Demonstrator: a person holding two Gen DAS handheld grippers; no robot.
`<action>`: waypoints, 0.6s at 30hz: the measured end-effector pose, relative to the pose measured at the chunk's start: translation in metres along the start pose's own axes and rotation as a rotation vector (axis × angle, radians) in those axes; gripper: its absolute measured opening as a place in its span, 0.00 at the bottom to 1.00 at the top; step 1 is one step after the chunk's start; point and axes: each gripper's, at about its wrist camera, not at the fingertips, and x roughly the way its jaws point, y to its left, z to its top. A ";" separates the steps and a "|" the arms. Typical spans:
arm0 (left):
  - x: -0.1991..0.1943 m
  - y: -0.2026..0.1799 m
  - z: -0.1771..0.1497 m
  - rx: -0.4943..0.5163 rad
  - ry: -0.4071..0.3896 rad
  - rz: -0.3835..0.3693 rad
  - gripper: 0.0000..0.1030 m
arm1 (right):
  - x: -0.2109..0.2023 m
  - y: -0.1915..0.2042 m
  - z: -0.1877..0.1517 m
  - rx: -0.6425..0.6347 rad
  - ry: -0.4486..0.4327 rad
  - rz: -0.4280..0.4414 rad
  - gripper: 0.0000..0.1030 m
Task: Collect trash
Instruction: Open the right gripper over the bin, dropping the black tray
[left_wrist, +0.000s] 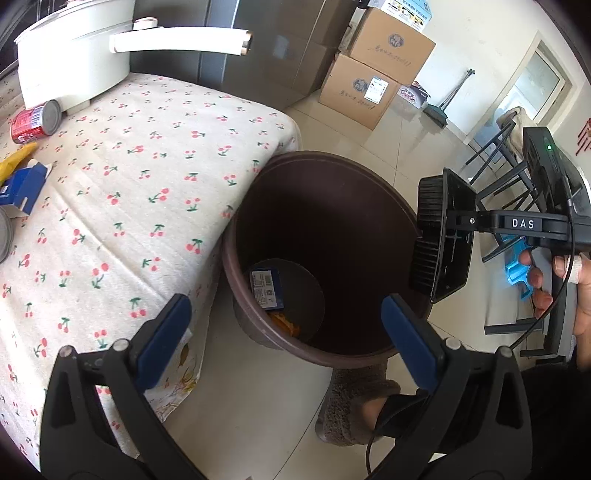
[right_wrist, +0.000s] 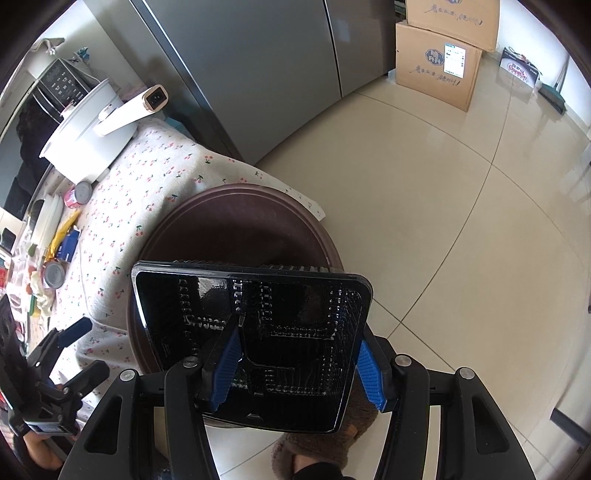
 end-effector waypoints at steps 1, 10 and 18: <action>-0.003 0.004 -0.001 -0.005 -0.004 0.006 0.99 | 0.000 0.003 0.001 -0.001 0.000 0.001 0.57; -0.039 0.038 -0.016 -0.047 -0.034 0.064 0.99 | 0.000 0.026 0.016 0.029 -0.039 0.065 0.78; -0.073 0.071 -0.021 -0.106 -0.077 0.109 0.99 | -0.002 0.054 0.018 -0.022 -0.031 0.034 0.78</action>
